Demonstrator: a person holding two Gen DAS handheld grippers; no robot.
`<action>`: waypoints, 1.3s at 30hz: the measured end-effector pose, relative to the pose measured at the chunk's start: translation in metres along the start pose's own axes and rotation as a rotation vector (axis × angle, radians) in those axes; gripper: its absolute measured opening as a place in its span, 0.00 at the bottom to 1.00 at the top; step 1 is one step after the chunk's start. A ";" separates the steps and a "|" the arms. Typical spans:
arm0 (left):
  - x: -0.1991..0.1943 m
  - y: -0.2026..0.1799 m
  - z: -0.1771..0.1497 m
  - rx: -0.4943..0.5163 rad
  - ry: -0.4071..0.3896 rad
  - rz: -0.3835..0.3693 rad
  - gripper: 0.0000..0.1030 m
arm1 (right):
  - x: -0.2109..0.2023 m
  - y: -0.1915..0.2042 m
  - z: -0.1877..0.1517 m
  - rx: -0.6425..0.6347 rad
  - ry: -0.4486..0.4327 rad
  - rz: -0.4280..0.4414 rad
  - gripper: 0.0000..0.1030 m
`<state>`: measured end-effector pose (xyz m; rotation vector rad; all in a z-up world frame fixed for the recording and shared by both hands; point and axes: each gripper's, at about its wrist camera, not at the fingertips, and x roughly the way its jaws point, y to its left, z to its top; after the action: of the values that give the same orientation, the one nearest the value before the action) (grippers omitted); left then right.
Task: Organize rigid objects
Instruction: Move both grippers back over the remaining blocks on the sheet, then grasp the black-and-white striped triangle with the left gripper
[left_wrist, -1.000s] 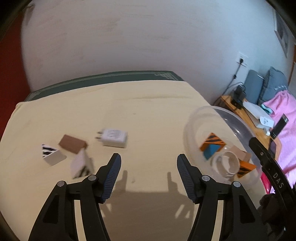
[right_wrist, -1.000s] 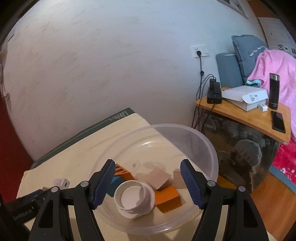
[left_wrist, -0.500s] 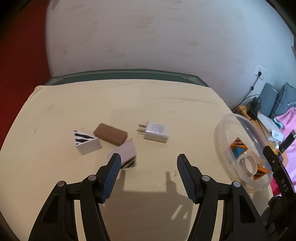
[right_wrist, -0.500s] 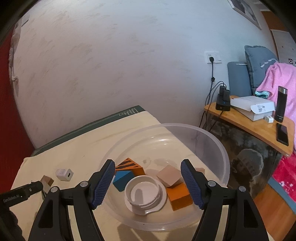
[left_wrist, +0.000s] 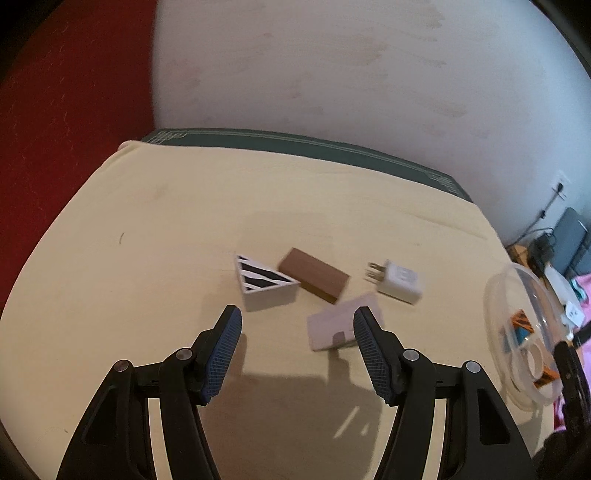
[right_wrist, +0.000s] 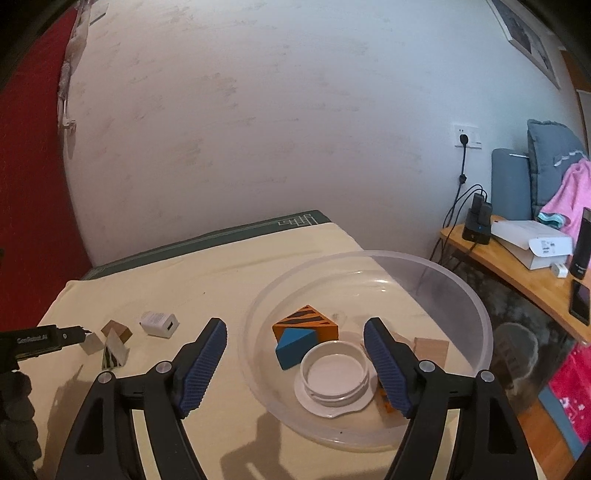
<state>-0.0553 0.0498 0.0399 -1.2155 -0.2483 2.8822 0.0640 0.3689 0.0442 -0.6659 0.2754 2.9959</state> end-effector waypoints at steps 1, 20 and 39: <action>0.002 0.002 0.001 -0.002 0.003 0.008 0.62 | 0.000 -0.001 0.000 0.003 0.002 0.000 0.78; 0.052 0.012 0.017 0.120 0.029 0.097 0.67 | -0.001 0.003 -0.003 -0.005 0.027 0.024 0.80; 0.062 0.019 0.018 0.139 0.029 0.052 0.51 | 0.006 0.001 -0.001 -0.005 0.051 0.012 0.80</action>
<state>-0.1103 0.0328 0.0053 -1.2563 -0.0156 2.8665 0.0592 0.3676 0.0408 -0.7452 0.2753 2.9947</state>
